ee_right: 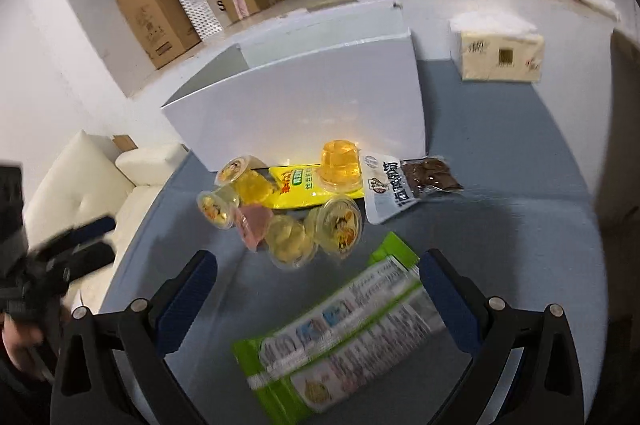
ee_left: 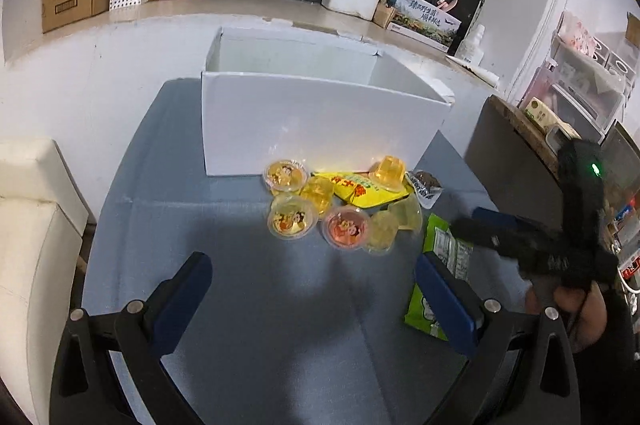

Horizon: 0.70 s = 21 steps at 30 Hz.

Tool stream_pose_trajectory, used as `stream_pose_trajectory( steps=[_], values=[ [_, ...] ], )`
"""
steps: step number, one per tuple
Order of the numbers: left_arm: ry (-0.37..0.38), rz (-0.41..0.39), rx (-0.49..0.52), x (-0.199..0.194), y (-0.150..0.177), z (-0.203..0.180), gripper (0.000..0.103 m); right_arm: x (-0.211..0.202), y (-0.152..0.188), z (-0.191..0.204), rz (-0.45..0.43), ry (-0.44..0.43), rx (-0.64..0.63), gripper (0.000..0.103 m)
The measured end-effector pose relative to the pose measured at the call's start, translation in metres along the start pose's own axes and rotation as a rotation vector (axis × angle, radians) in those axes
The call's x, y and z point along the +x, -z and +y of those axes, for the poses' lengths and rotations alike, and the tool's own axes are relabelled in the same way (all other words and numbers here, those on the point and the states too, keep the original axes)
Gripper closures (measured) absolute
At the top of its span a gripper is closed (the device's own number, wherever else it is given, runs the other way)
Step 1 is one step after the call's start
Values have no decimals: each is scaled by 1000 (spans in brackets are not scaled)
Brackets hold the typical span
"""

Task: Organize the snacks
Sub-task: 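Grasp a jelly cup with the left gripper while the right grasps a yellow jelly cup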

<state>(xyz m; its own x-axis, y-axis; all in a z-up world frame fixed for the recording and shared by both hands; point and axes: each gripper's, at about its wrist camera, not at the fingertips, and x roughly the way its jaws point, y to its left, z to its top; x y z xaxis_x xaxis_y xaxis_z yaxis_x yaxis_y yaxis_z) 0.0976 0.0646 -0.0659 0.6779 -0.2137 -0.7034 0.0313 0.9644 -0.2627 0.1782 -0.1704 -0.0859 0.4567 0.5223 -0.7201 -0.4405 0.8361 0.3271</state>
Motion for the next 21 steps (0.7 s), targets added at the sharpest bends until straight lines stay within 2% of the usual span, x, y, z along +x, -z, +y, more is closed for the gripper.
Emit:
stream_pose_trajectory(
  steps=[3, 6, 9, 11, 12, 14, 17, 18, 21],
  values=[
    [-6, 9, -4, 1, 4, 4, 0, 19, -10, -6, 17, -61, 32, 1],
    [-7, 15, -7, 1, 8, 6, 0, 46, -16, -14, 75, -95, 66, 17],
    [-12, 24, -18, 4, 10, 10, 0, 67, -18, -22, 112, -109, 99, 22],
    [-17, 30, -25, 6, 11, 12, 0, 70, -20, -26, 96, -121, 115, 28],
    [-20, 33, -28, 8, 11, 13, 0, 71, -21, -25, 97, -107, 96, 42],
    [-18, 36, -30, 10, 11, 12, 0, 70, -20, -25, 99, -115, 92, 46],
    [-22, 48, -27, 15, 12, 10, 0, 64, -13, -28, 90, -153, 113, 66],
    [-20, 52, -27, 17, 13, 9, 0, 59, -12, -26, 82, -157, 112, 84],
    [-21, 65, -28, 23, 14, 9, 0, 54, -6, -19, 88, -131, 71, 86]
  ],
)
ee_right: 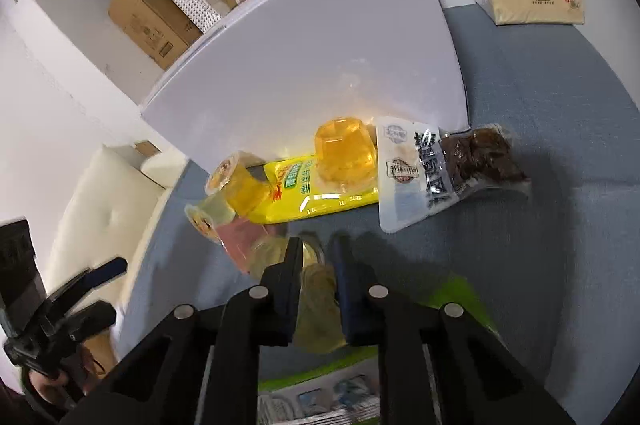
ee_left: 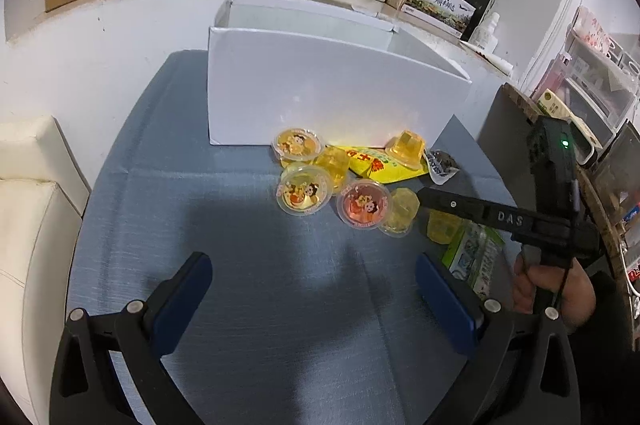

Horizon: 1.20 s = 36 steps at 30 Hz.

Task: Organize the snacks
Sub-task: 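Grasp a jelly cup with the left gripper while the right grasps a yellow jelly cup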

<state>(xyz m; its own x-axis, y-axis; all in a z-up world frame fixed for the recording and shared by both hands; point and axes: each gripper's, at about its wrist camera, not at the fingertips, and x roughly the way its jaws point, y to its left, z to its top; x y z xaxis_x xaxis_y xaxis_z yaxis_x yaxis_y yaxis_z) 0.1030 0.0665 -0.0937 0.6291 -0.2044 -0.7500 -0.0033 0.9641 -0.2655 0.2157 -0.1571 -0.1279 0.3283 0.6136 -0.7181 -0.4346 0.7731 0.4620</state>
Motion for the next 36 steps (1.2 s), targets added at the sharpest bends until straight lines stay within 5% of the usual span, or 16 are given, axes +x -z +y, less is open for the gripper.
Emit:
stream_pose_trajectory(
  steps=[3, 6, 7, 15, 18, 36],
  values=[
    [-1, 7, 7, 1, 2, -1, 0, -3, 1, 6, -6, 32, -21, 79],
    [-1, 4, 7, -1, 3, -1, 0, -16, 6, 18, -48, 91, -77, 37],
    [-1, 5, 5, 0, 3, -1, 0, -22, 9, 21, -61, 117, -100, 34],
    [-2, 21, 20, 5, 4, -5, 0, -12, 27, 39, -5, 208, -267, 35],
    [-7, 28, 18, 7, 4, -3, 0, -1, 30, 38, 23, 218, -295, 53],
    [-103, 57, 44, 85, -42, 13, 1, -47, 33, 34, -64, 123, -219, 53]
  ],
)
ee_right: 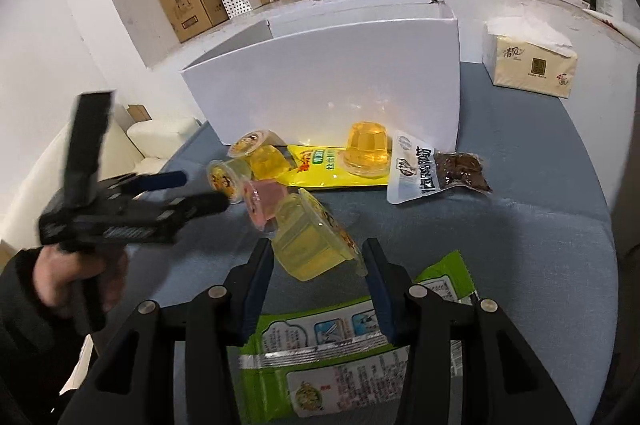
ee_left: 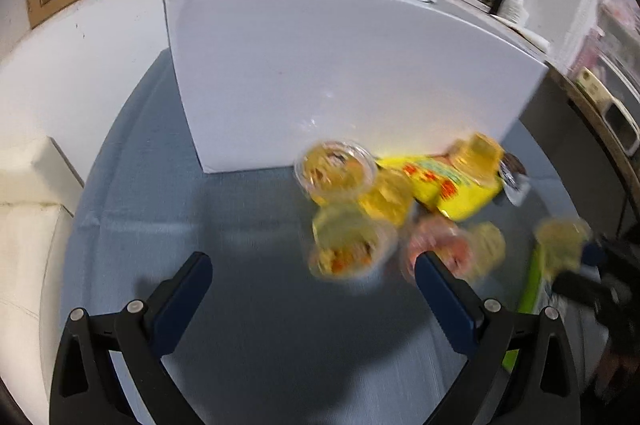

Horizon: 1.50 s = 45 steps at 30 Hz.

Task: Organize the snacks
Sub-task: 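Grasp a jelly cup with the left gripper while the right grasps a yellow jelly cup, then lower both jelly cups into the white box and release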

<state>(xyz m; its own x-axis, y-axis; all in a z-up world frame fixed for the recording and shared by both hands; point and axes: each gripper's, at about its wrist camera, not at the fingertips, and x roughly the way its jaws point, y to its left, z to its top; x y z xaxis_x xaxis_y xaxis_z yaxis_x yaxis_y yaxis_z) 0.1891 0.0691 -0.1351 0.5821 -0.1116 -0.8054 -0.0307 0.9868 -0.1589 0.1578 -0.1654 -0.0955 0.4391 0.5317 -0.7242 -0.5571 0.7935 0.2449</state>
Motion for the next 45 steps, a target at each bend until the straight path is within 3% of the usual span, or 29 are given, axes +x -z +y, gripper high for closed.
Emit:
stream_pose_trajectory(
  steps=[2, 4, 5, 6, 8, 15, 21, 29, 33, 37, 40, 41, 42, 43, 45],
  values=[
    [-11, -1, -9, 7, -4, -2, 1, 2, 0, 4, 0, 1, 0, 53],
    [-30, 2, -29, 12, -7, -1, 10, 2, 0, 6, 0, 0, -2, 53],
    [-20, -2, -38, 12, -7, -2, 19, 3, 0, 7, 1, 1, -2, 53],
    [-24, -10, -28, 11, -7, -4, 36, 2, 0, 7, 1, 1, -2, 53],
    [-10, -5, -3, 9, -5, -8, 55, 2, 0, 7, 1, 1, 0, 53],
    [89, -50, -14, -19, 7, -7, 55, 0, -1, 11, -7, -8, -5, 53],
    [138, -144, 29, -74, 5, -15, 55, -13, -12, 18, -49, -26, -9, 53],
    [156, -279, 79, -114, -56, -20, 54, -34, -72, 24, -137, -45, -48, 53],
    [145, -297, 91, -101, -103, -17, 54, -33, -123, 20, -176, -35, -52, 53],
    [115, -252, 72, -65, -144, -8, 55, -8, -172, 0, -167, -6, -16, 53],
    [83, -202, 73, -41, -157, -3, 51, 20, -189, -17, -113, 41, 9, 50],
    [62, -204, 74, -37, -156, -2, 36, 28, -191, -22, -97, 58, 19, 45],
    [33, -210, 79, -34, -157, -2, 9, 31, -192, -25, -83, 66, 26, 25],
    [23, -210, 85, -32, -154, 0, 0, 35, -192, -28, -74, 77, 38, 13],
    [30, -220, 92, -33, -152, 2, 0, 33, -187, -32, -95, 65, 53, 12]
  ],
)
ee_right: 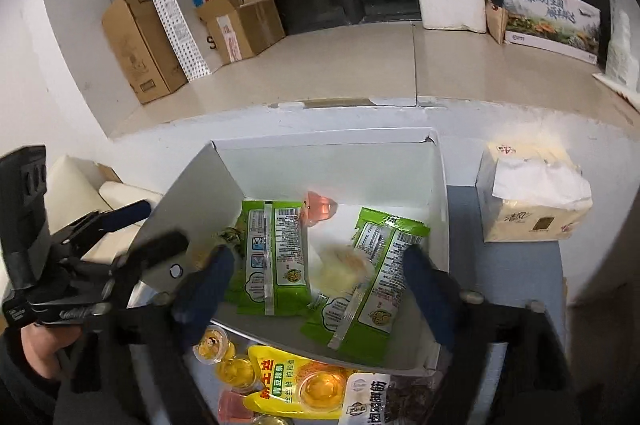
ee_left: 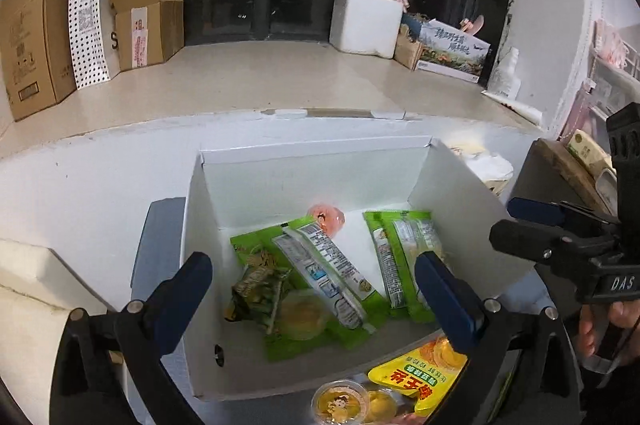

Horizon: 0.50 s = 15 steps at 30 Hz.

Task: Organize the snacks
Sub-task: 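Lower both jelly cups into the white box and release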

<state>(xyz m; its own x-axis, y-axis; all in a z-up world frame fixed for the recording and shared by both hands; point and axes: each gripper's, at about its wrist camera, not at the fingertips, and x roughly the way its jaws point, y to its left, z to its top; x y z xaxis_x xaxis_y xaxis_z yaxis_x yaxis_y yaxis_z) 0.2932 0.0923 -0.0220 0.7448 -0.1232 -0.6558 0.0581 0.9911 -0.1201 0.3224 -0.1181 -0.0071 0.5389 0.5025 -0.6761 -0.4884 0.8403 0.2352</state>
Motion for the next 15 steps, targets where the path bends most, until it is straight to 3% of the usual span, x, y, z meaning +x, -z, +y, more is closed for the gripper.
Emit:
stream_pose_trajectory(
  steps=[3, 7, 15],
  values=[
    [5, 10, -7, -1, 2, 2, 0, -6, 5, -8, -11, 9, 25, 11],
    [14, 11, 2, -7, 6, -1, 0, -16, 8, -10, -27, -23, 51, 0],
    [68, -10, -13, -46, 32, -13, 0, -58, 38, 3, -54, -39, 23, 0]
  ],
)
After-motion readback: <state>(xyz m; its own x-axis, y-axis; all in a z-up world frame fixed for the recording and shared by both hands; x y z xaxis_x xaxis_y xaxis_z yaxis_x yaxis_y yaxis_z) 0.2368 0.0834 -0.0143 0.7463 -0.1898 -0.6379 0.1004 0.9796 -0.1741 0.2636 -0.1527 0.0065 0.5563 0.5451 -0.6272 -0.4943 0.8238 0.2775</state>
